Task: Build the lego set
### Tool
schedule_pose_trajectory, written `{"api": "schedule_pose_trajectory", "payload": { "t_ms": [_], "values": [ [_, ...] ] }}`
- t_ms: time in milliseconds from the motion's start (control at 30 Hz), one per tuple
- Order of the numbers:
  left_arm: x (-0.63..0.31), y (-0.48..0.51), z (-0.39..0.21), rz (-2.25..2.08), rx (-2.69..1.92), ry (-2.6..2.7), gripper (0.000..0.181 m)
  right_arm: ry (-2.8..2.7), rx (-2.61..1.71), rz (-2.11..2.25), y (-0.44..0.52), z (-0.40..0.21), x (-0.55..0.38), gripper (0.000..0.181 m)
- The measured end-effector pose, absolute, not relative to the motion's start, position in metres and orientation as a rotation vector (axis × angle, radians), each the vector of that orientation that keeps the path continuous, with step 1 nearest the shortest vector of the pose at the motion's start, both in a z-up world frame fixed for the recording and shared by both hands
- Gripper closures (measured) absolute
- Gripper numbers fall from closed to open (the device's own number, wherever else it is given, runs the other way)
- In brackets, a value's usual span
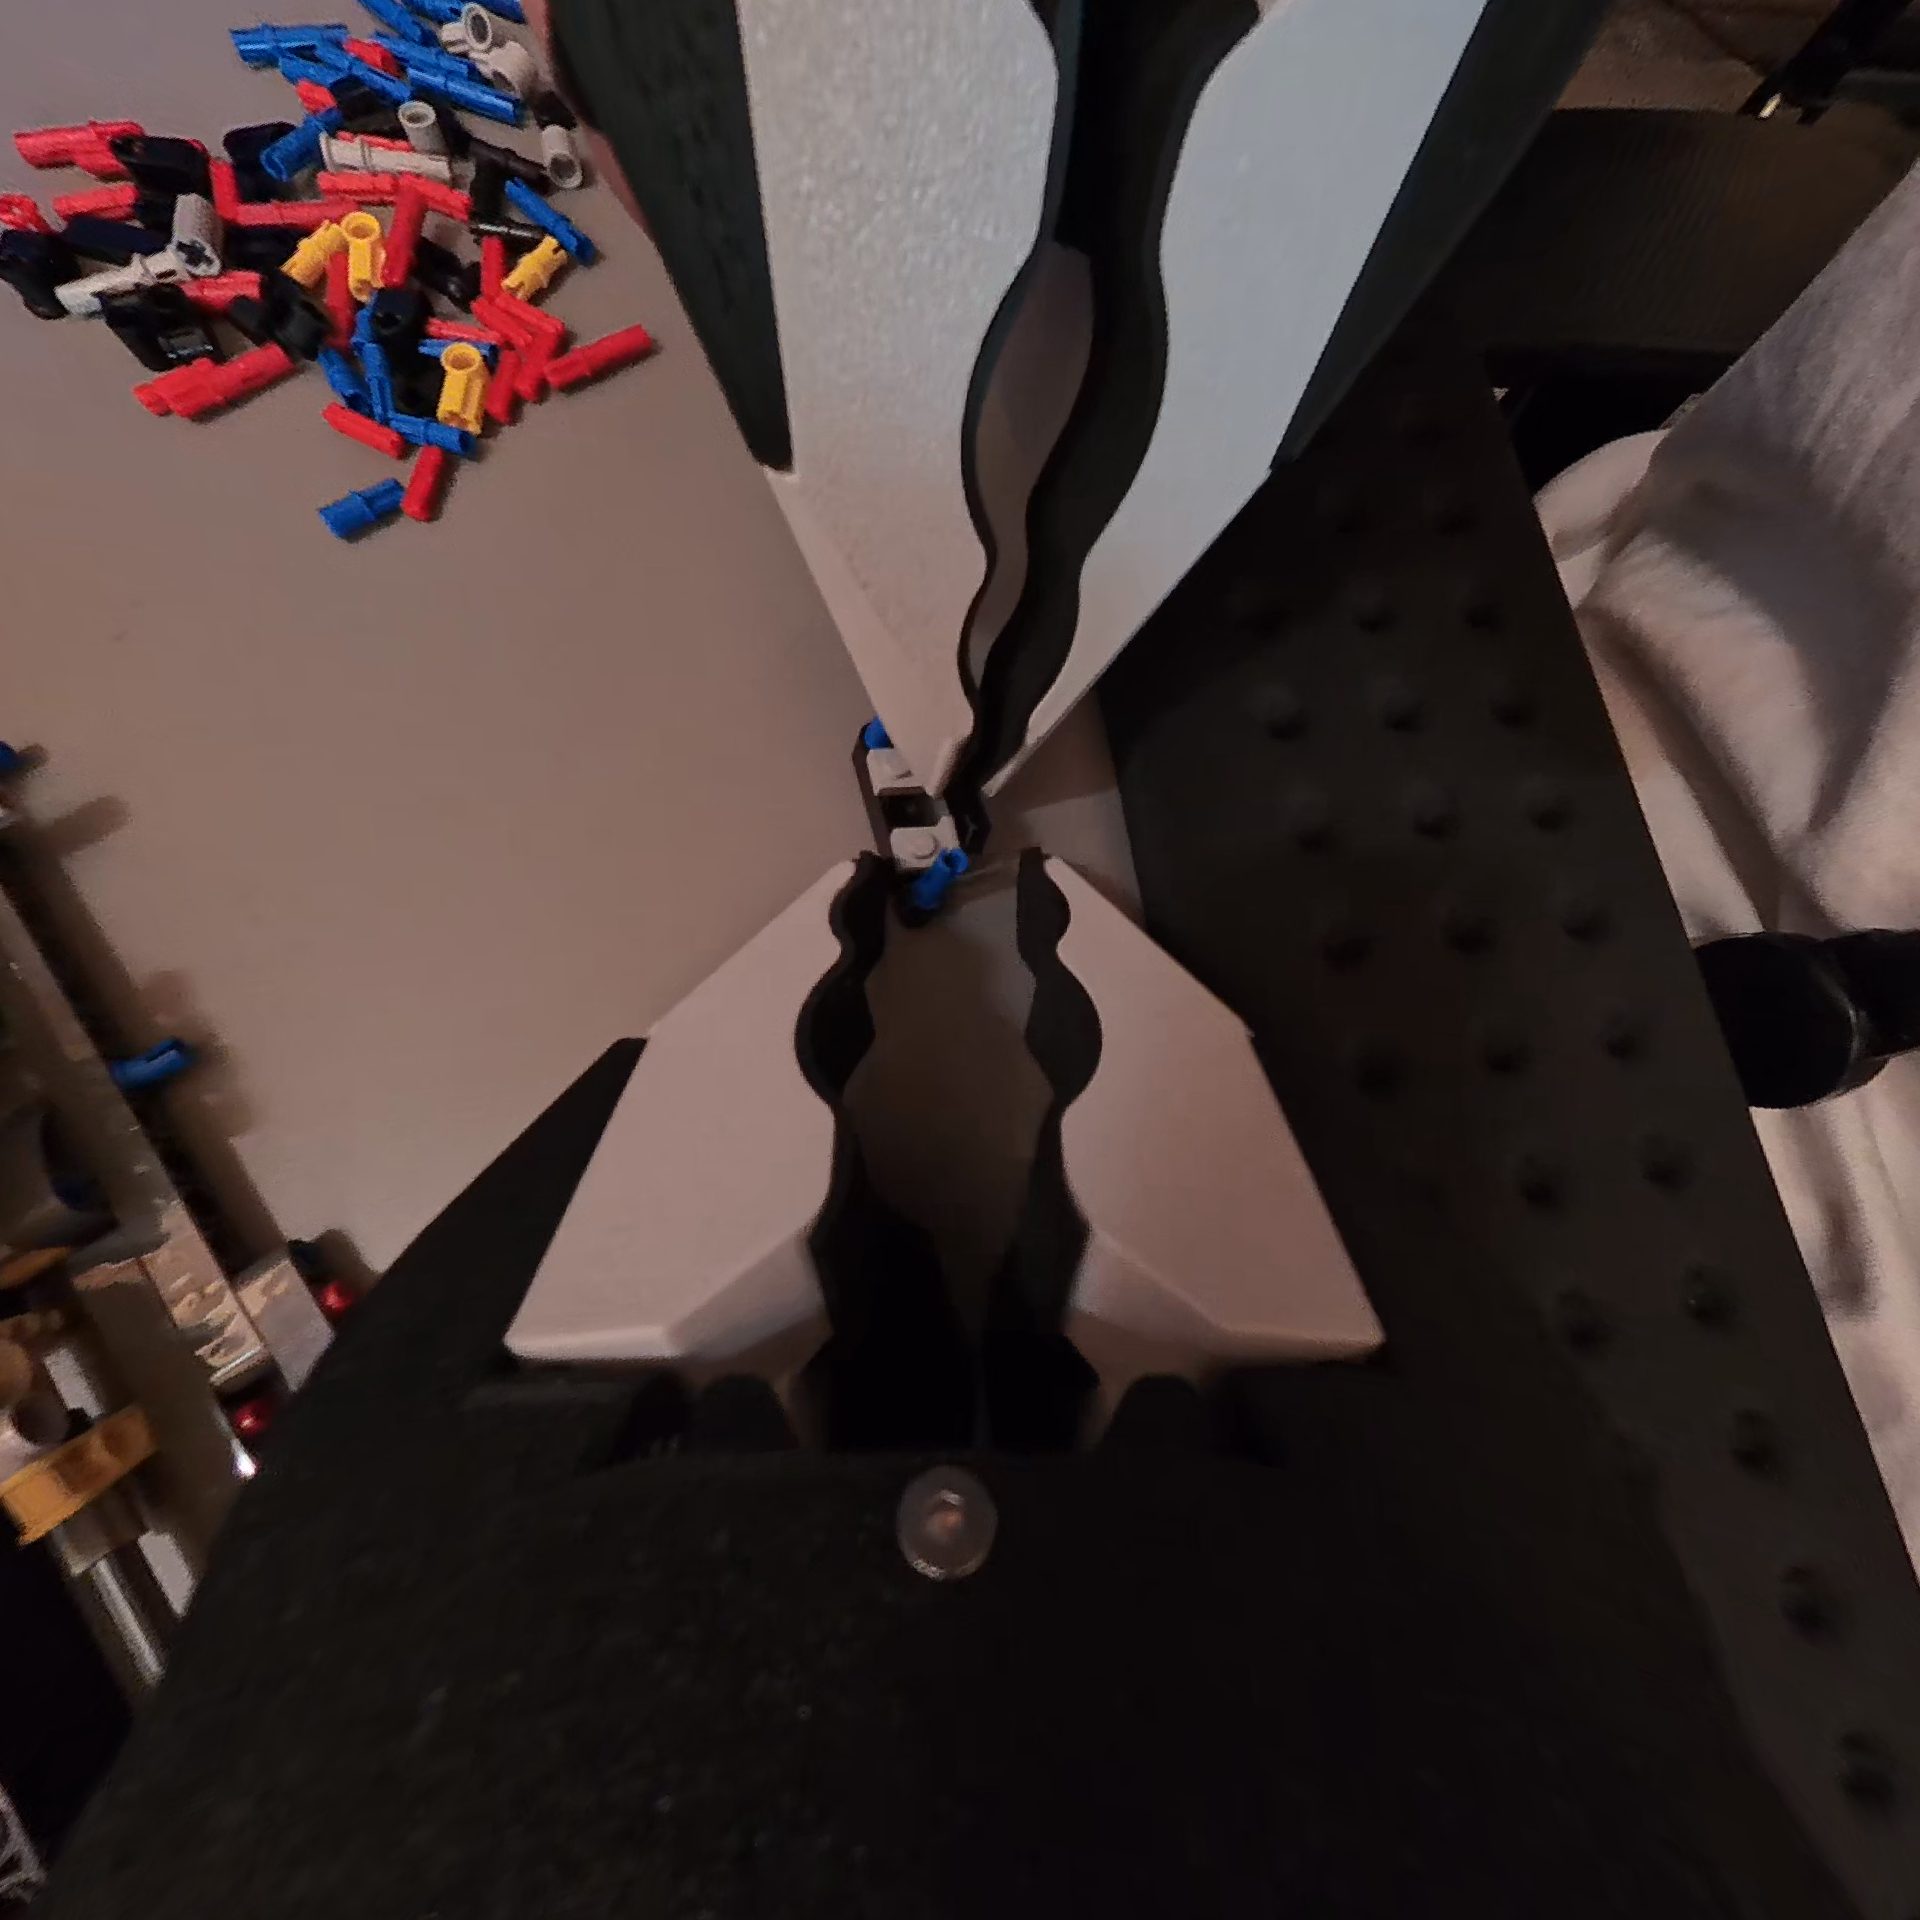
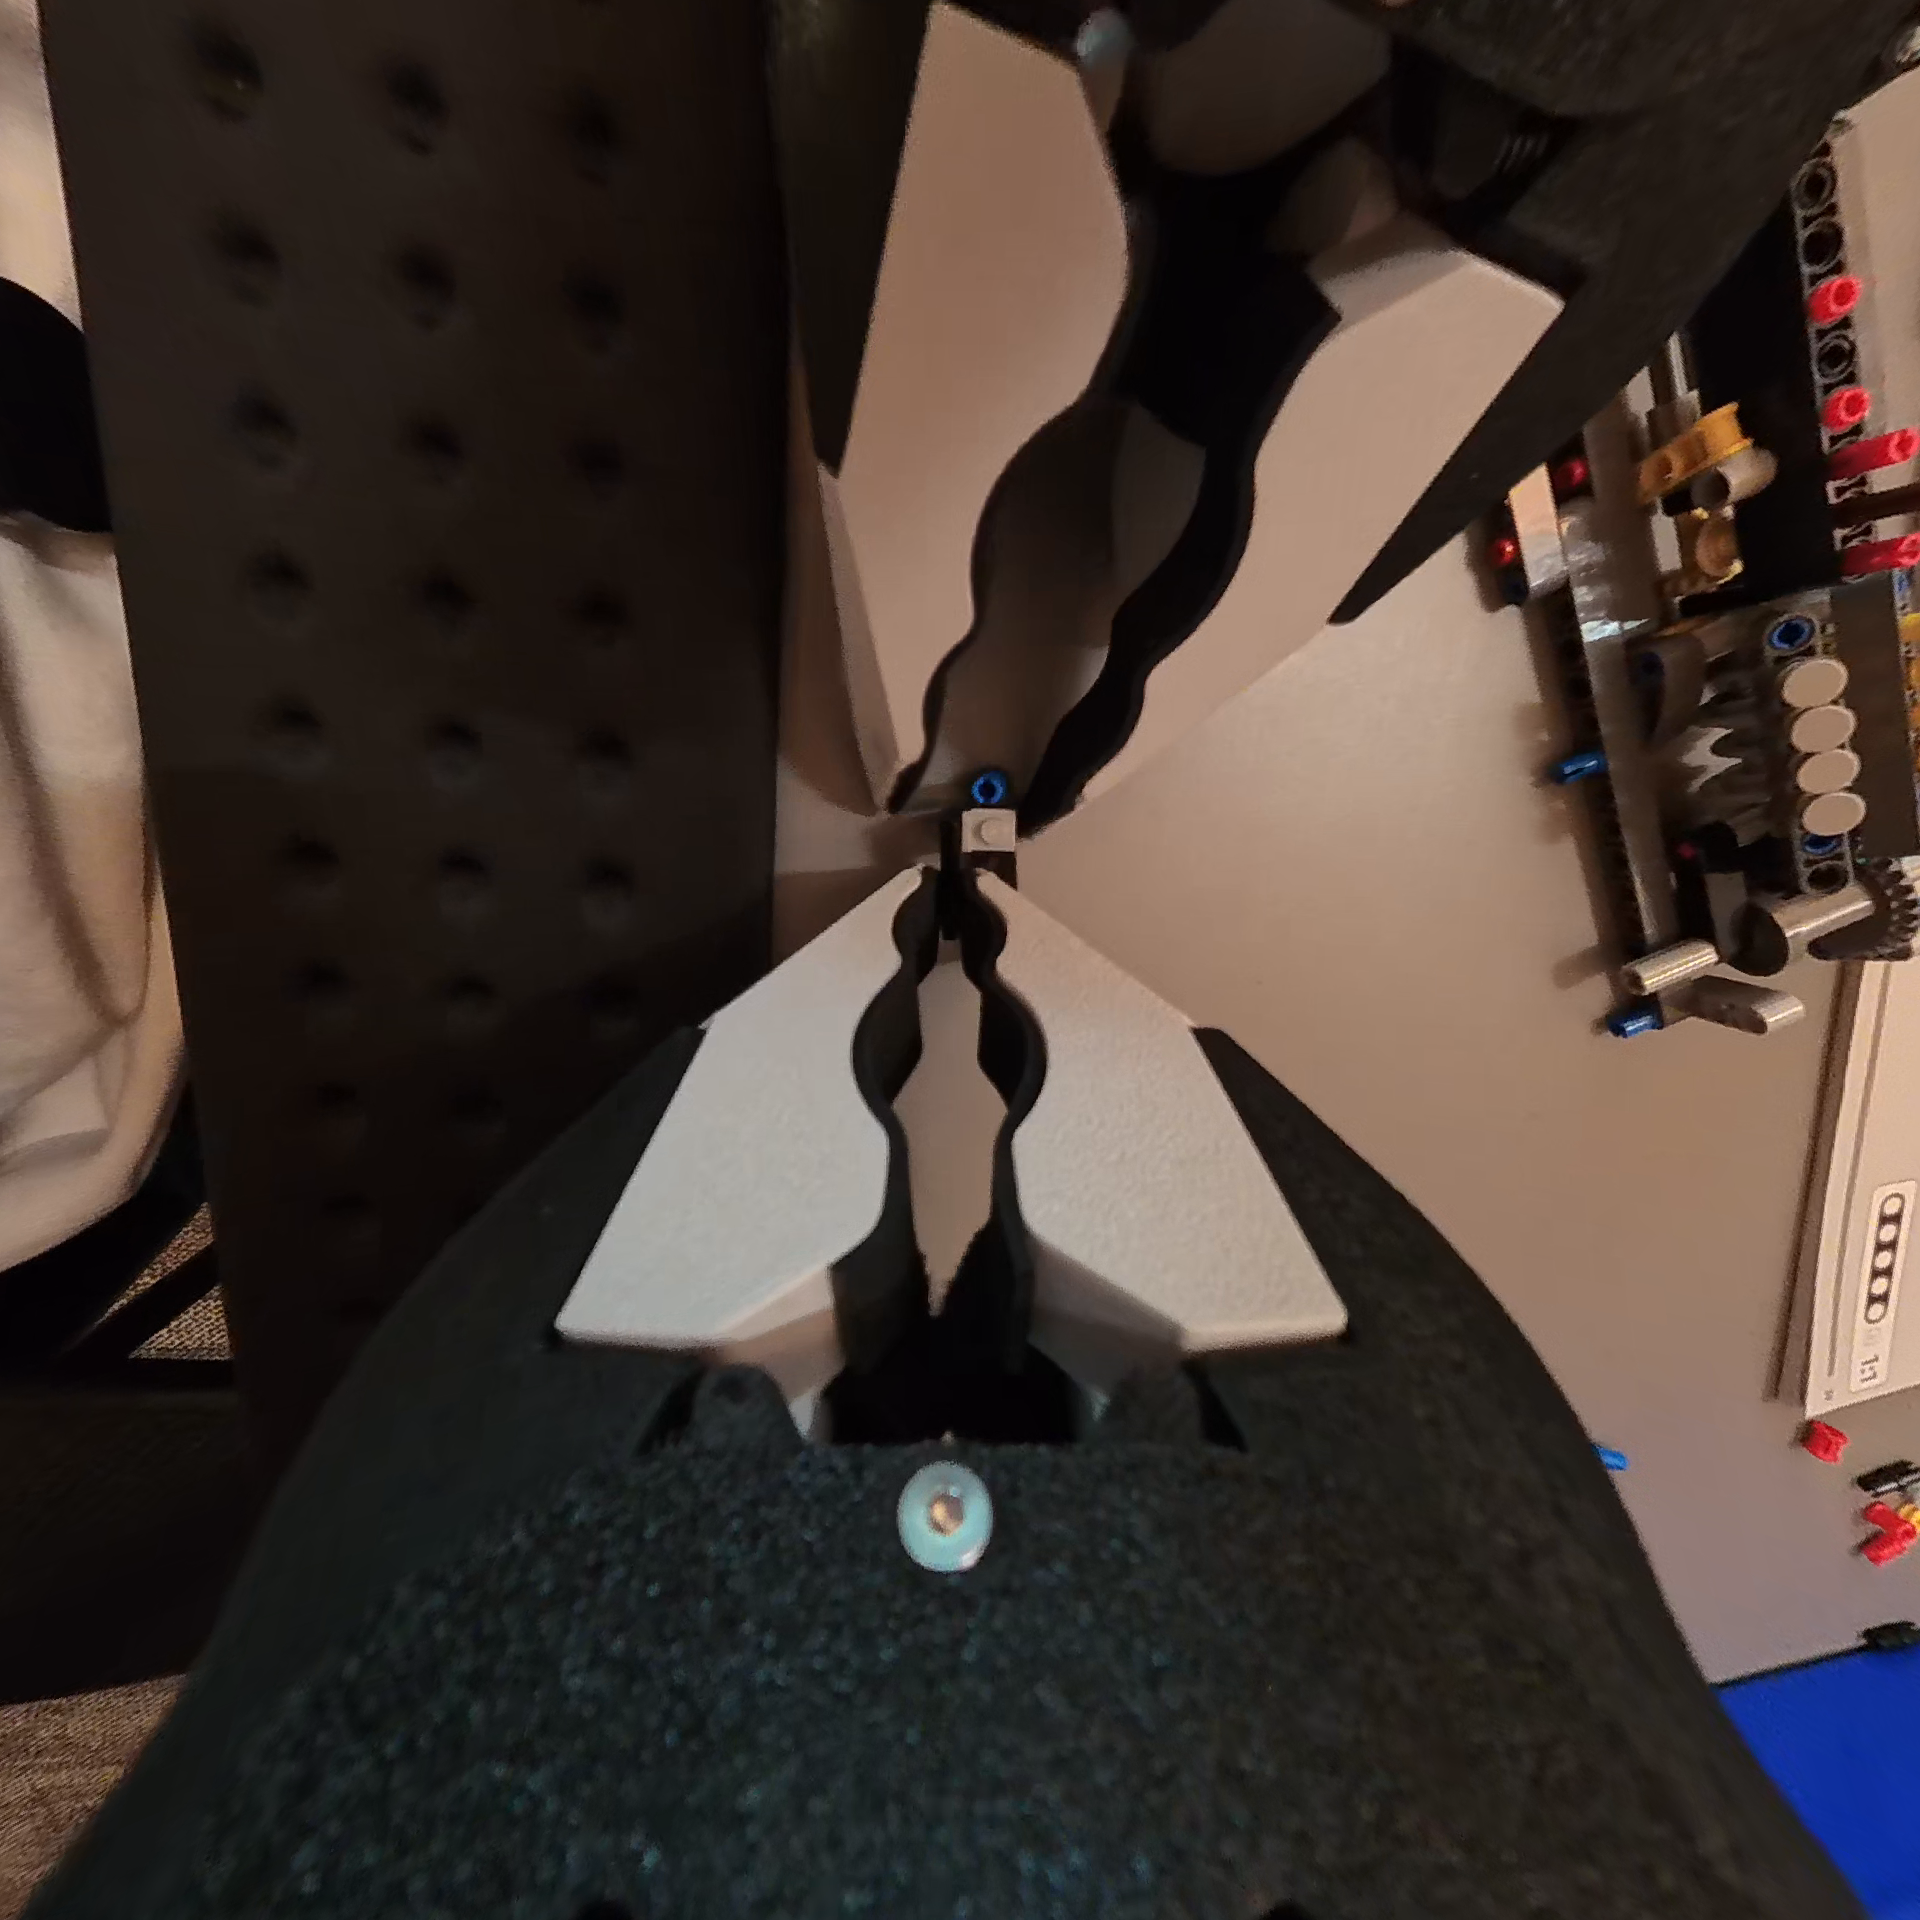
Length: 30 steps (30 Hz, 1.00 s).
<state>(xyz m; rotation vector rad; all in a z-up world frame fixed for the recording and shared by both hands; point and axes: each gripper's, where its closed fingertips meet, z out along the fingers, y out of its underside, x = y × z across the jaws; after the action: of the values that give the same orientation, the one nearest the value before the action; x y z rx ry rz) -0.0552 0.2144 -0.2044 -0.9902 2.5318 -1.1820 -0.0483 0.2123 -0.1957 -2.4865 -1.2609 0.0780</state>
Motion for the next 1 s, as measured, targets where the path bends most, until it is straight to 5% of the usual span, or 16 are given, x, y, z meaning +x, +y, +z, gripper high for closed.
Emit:
{"api": "schedule_pose_trajectory", "payload": {
  "t_ms": [633, 1000],
  "values": [
    [-0.048, 0.214, -0.204, -1.186, -1.069, 2.505, 0.158, -1.269, -2.490, 0.054, 0.210, -0.195, -0.045, 0.180],
    [-0.048, 0.220, -0.191, -1.562, -1.747, 2.347, 0.159, -1.105, -2.452, 0.007, 0.202, -0.162, -0.027, 0.179]
  ]
}}
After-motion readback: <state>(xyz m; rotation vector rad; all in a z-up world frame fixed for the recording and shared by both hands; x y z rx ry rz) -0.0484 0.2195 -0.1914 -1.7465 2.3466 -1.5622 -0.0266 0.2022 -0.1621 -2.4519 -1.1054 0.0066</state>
